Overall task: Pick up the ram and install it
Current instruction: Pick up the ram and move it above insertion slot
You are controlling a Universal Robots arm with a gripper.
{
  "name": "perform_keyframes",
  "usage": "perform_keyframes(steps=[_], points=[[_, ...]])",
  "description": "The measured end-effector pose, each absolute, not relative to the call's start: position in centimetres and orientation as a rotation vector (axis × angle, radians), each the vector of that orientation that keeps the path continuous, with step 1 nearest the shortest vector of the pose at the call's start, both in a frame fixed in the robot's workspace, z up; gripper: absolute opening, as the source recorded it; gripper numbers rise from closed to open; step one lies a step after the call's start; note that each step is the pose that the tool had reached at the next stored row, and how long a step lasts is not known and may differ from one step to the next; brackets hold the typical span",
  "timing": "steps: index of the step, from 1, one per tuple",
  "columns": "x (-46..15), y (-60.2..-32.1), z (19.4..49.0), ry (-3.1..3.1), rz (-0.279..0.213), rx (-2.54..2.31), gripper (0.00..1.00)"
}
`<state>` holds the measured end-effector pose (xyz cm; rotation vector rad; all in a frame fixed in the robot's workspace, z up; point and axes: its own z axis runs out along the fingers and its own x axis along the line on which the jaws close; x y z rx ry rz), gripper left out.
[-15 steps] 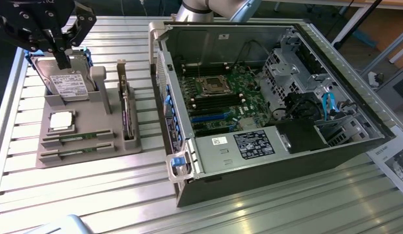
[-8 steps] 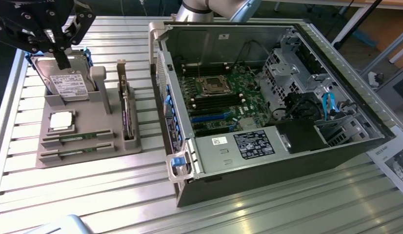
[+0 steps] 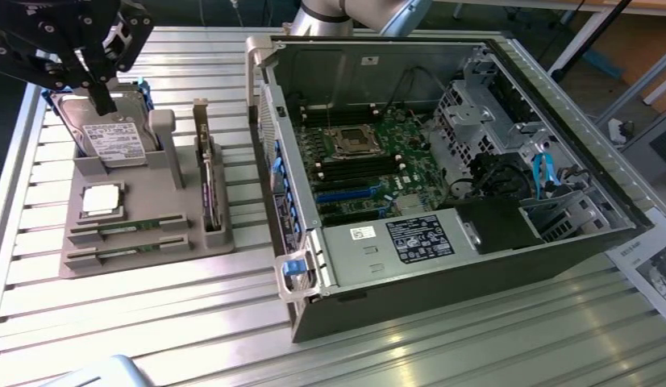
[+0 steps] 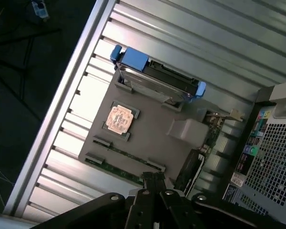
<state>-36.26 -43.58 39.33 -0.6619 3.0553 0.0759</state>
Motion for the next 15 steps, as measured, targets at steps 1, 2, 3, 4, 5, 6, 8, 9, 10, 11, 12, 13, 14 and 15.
perform_keyframes(steps=[1,2,3,4,5,6,8,9,10,11,12,13,14,15], points=[[-36.26,-43.58,39.33,3.046,0.076,-0.704,0.10],[-36.26,-43.58,39.33,3.038,0.076,-0.744,0.10],[-36.26,-43.58,39.33,3.032,0.077,-0.767,0.10],[-36.26,-43.58,39.32,3.027,0.077,-0.788,0.10],[-36.26,-43.58,39.33,3.022,0.077,-0.808,0.10],[-36.26,-43.58,39.33,3.016,0.077,-0.832,0.10],[-36.26,-43.58,39.32,2.996,0.078,-0.906,0.10],[-36.26,-43.58,39.32,2.987,0.078,-0.935,0.10],[-36.26,-43.58,39.32,2.980,0.078,-0.960,0.10],[-36.26,-43.58,39.32,2.970,0.078,-0.992,0.10],[-36.26,-43.58,39.33,2.962,0.078,-1.017,0.10],[-36.26,-43.58,39.33,2.954,0.078,-1.042,0.10],[-36.26,-43.58,39.33,2.946,0.078,-1.067,0.10],[-36.26,-43.58,39.33,2.931,0.079,-1.107,0.10]])
